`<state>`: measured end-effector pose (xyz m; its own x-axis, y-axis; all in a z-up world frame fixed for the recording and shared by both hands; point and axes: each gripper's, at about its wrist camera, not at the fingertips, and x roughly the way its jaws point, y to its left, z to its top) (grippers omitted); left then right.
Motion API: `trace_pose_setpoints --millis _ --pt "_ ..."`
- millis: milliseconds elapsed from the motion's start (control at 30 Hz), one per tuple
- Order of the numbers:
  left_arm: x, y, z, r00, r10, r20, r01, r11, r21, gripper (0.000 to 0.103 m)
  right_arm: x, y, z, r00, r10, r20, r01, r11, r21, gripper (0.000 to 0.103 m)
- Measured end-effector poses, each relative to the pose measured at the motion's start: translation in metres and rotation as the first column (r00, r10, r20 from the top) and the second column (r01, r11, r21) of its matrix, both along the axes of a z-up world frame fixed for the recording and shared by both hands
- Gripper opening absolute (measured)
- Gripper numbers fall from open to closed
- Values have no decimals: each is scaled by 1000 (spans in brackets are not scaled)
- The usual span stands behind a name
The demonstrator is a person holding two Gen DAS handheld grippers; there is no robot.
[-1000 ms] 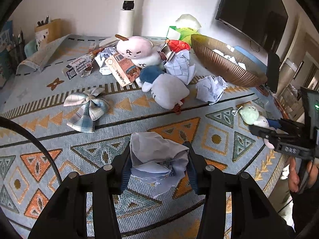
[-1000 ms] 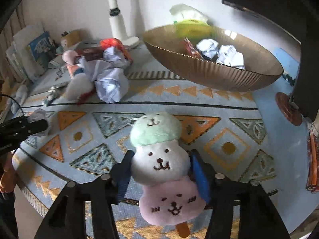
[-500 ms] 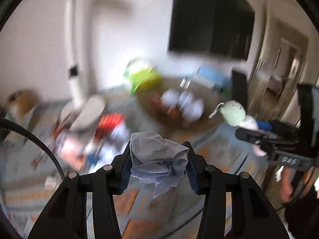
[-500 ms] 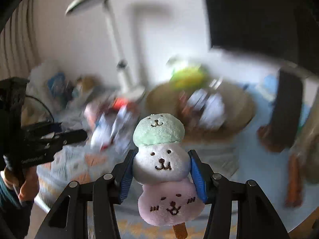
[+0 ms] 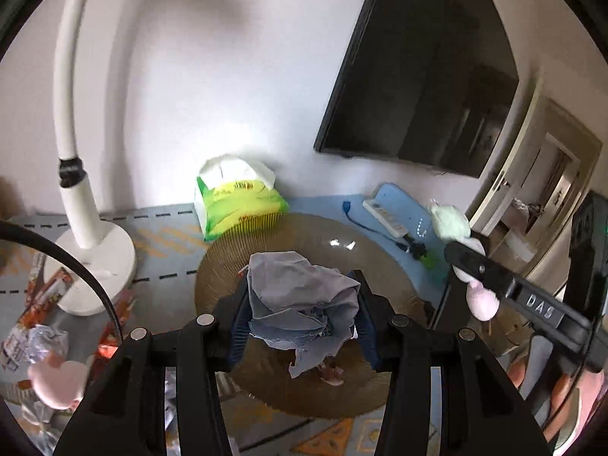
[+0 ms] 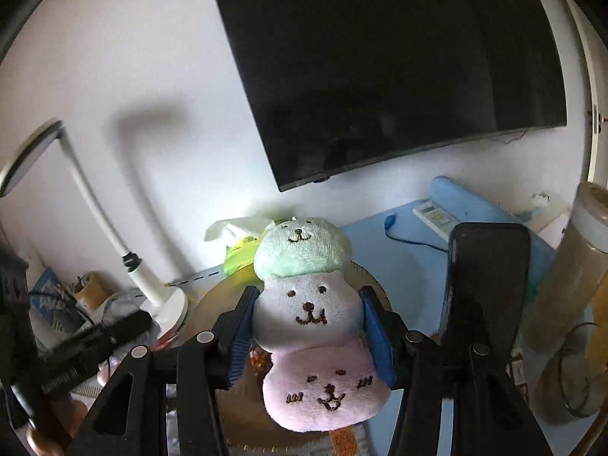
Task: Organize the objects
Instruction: 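Open both grippers to drop plush toy and cloth into the bowl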
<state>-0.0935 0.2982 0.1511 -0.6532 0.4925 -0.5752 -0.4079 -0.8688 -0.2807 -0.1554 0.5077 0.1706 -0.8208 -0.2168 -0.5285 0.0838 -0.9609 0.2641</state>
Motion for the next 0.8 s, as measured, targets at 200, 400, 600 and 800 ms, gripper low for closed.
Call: trace_pose_setpoints --millis 200,400,600,800 --pt "-17 14 -23 1000 14 24 -12 998 -66 70 -23 -3 -22 998 -25 51 23 999 44 88" --pt "-13 8 -35 998 4 70 -2 1000 -29 70 -14 2 -33 999 -21 45 18 998 55 88" --pt "6 -8 -20 997 -6 78 3 999 39 70 -2 0 -35 998 5 67 -7 1000 30 88" --pt "55 -37 28 999 -5 -38 7 999 53 70 31 -19 -6 999 40 16 -41 998 50 88"
